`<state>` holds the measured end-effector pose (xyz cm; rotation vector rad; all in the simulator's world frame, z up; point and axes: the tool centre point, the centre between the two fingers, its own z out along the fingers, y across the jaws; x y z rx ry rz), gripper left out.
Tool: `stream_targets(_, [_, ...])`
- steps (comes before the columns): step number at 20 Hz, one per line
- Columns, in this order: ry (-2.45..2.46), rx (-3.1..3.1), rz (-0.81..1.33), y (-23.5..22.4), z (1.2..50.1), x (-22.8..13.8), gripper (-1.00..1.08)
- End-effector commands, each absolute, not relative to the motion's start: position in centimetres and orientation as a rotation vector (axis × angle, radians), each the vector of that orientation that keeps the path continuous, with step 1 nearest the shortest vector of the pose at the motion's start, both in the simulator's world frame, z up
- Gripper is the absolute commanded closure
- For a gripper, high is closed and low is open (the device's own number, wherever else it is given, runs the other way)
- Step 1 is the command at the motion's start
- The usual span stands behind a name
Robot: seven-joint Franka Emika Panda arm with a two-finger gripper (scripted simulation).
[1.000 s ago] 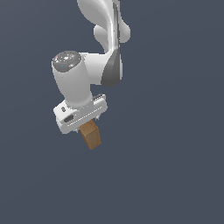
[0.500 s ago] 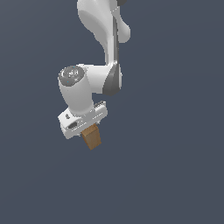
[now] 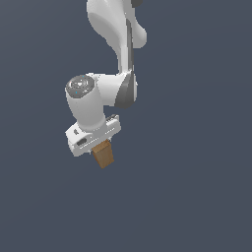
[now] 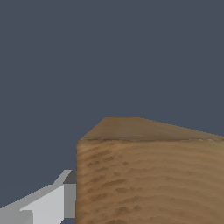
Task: Pick up the object and move it to a goal position.
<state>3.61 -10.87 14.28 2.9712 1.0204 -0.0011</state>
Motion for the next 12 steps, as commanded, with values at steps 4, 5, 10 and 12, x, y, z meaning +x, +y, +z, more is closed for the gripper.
stream_targets(4, [1.021, 2.971, 0.0, -10.9, 14.3, 3.6, 1.08])
stream_targets(5, [1.021, 2.971, 0.0, -10.9, 14.3, 3.6, 1.08])
stream_targets(10, [1.021, 2.971, 0.0, -10.8, 15.1, 3.2, 1.08])
stream_targets(12, [1.021, 2.971, 0.0, -10.8, 15.8, 3.0, 1.08])
